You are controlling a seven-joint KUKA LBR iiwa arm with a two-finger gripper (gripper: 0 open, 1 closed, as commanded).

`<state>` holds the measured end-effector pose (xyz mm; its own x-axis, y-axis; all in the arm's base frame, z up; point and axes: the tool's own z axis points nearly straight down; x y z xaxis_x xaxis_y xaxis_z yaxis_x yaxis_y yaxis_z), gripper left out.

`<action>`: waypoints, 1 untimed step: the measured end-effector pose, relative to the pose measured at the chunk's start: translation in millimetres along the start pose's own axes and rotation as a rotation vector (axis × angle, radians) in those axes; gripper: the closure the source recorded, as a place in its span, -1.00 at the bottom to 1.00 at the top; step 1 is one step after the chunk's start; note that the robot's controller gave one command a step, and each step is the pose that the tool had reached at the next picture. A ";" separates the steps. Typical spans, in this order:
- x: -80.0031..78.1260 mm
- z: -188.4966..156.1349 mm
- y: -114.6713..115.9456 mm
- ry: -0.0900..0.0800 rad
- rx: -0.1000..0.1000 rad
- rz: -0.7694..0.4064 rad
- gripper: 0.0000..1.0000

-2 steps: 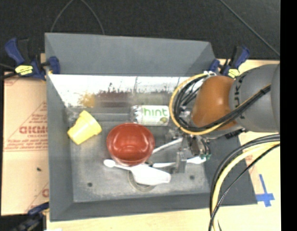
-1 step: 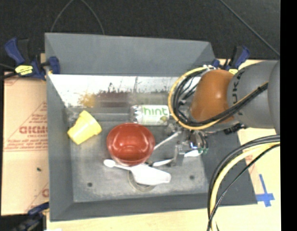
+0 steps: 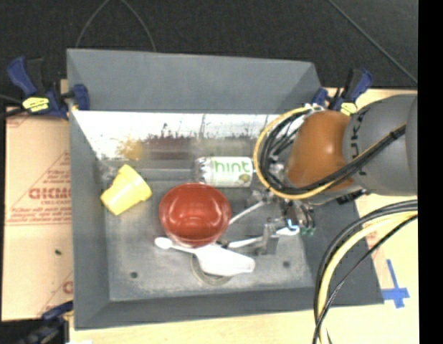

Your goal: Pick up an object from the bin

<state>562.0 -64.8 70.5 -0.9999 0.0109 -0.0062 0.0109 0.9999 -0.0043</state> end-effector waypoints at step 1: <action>-12.5 -1.0 0.8 -0.010 -0.003 0.039 -1.00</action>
Offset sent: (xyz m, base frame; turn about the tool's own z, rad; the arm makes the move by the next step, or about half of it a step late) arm 0.0012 0.0000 0.0000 0.0013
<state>574.5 -64.2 71.6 -0.9986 0.0501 -0.0163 0.0501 0.9987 -0.0013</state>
